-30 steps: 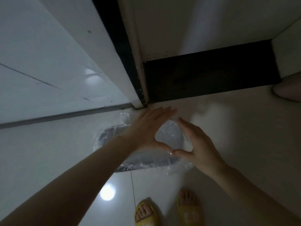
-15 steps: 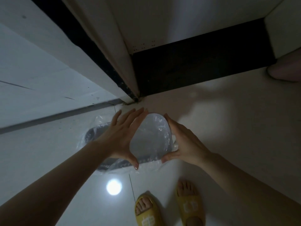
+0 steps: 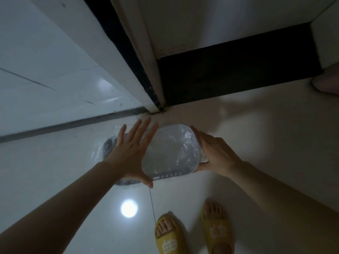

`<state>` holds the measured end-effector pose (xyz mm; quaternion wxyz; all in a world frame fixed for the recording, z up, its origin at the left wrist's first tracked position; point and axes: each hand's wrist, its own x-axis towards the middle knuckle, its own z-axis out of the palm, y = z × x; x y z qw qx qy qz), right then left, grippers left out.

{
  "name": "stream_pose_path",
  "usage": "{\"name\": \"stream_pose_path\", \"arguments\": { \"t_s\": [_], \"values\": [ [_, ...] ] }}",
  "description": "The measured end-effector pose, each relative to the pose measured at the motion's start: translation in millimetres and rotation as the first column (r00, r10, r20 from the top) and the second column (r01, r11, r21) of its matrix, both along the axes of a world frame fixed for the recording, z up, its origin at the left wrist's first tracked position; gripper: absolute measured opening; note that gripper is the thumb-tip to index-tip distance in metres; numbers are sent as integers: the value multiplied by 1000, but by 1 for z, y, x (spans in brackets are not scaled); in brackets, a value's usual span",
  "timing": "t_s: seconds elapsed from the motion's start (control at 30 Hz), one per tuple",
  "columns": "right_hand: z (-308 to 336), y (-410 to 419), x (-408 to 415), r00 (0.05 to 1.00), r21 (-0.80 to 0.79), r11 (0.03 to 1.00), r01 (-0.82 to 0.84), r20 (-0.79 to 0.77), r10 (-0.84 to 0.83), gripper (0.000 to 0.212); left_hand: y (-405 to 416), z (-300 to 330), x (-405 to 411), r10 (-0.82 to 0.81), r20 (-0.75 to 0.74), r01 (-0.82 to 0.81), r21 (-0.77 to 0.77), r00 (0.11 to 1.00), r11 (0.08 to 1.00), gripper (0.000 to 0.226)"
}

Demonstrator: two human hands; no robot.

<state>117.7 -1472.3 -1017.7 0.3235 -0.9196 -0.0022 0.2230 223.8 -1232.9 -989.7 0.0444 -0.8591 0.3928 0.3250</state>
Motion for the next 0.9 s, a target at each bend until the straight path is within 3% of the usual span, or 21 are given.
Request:
{"name": "stream_pose_path", "arguments": {
  "t_s": [0.23, 0.3, 0.4, 0.53, 0.63, 0.7, 0.8, 0.83, 0.9],
  "values": [
    [25, -5, 5, 976, -69, 998, 8, -217, -23, 140, 29, 19, -4, 151, -17, -152, -162, 988, 975, 146],
    [47, -6, 7, 986, -99, 994, 38, -157, -54, 136, 51, 29, -8, 346, -62, -349, -294, 936, 890, 132],
    [75, 23, 8, 993, -92, 996, 12, 118, -1, 108, 90, 37, -25, 661, -111, -647, -374, 743, 664, 109],
    [82, 105, 7, 985, 68, 987, -144, 107, 136, 78, 113, 37, -54, 769, -139, -757, -349, 624, 552, 98],
    [69, 150, 12, 963, 15, 971, -237, 138, 233, 67, 116, 30, -64, 805, -185, -803, -351, 563, 482, 100],
    [60, 165, 15, 954, -52, 963, -265, 128, 270, 59, 117, 23, -68, 873, -253, -882, -343, 418, 323, 103],
    [52, 174, 16, 932, -138, 936, -322, 127, 340, 40, 117, 9, -70, 912, -408, -972, -228, 44, -55, 98],
    [51, 176, 17, 926, -148, 935, -324, 151, 345, 32, 117, 4, -71, 900, -433, -975, -178, -46, -136, 91],
    [49, 176, 15, 920, -141, 947, -290, 231, 317, 24, 117, -5, -73, 879, -455, -968, -125, -138, -217, 70]
  ]
}}
